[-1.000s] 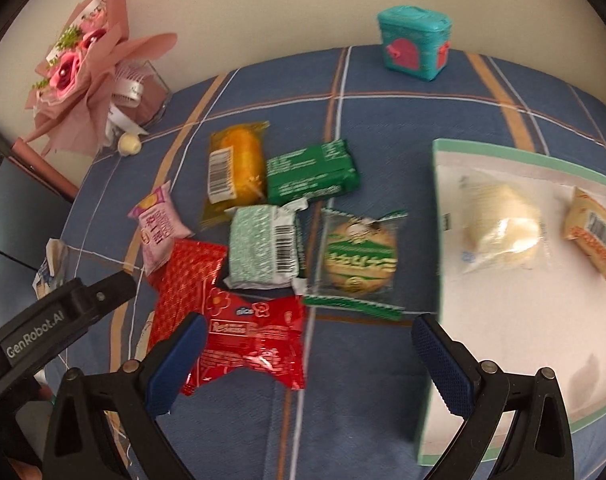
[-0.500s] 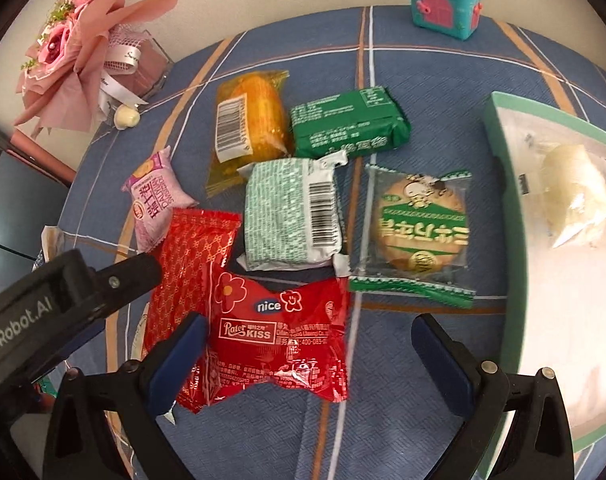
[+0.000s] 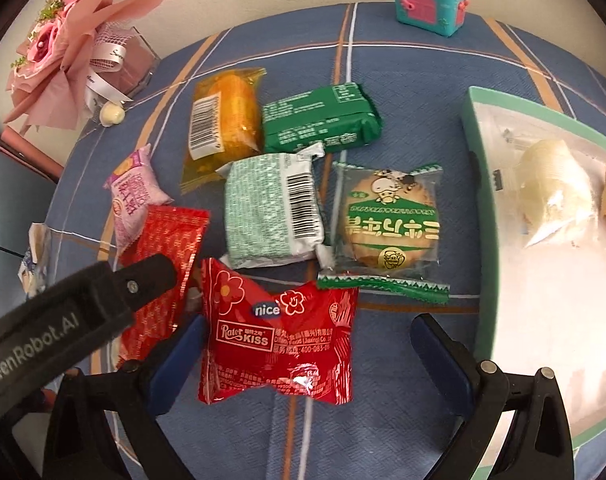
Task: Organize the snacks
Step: 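Grasp red patterned wafer pack with left tool while right tool grasps red nice pack, then carry both red packs into the white tray and open both tools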
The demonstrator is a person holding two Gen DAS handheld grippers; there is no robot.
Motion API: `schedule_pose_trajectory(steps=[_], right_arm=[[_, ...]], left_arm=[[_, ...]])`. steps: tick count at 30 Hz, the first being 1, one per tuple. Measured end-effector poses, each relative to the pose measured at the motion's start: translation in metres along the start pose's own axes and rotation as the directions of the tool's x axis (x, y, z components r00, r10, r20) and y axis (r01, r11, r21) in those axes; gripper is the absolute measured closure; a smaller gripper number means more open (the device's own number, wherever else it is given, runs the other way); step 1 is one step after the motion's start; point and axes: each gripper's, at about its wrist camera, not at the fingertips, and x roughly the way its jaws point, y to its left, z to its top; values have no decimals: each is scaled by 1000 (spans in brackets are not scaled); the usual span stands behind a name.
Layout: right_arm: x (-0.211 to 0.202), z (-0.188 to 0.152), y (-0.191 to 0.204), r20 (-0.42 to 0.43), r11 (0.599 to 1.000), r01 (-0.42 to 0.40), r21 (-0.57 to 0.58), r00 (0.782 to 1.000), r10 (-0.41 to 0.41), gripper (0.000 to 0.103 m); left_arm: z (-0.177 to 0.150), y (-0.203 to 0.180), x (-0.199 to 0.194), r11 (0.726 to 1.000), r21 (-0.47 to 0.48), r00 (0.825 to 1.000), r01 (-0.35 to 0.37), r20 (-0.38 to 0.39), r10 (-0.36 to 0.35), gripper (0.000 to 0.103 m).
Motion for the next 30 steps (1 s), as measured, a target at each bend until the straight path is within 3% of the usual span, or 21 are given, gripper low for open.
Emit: schedule_pose_trajectory(steps=[4, 8, 12, 16, 30], right_arm=[[1, -2, -6, -18, 1000, 30, 0, 999, -30, 17], [-3, -3, -12, -16, 999, 37, 1, 999, -37, 28], [-7, -5, -20, -23, 999, 31, 9, 999, -31, 31], [-13, -7, -28, -28, 1000, 23, 15, 999, -23, 33], [-40, -2, -27, 1, 1000, -20, 3, 1000, 20, 39]], left_arm=[[-1, -12, 3, 999, 29, 1000, -18, 11, 17, 13], [-2, -26, 3, 999, 51, 1000, -18, 15, 17, 26], [-5, -35, 9, 997, 66, 1000, -26, 8, 26, 45], [-7, -40, 8, 997, 70, 1000, -18, 18, 17, 52], [-5, -38, -21, 998, 67, 996, -2, 89, -4, 55]])
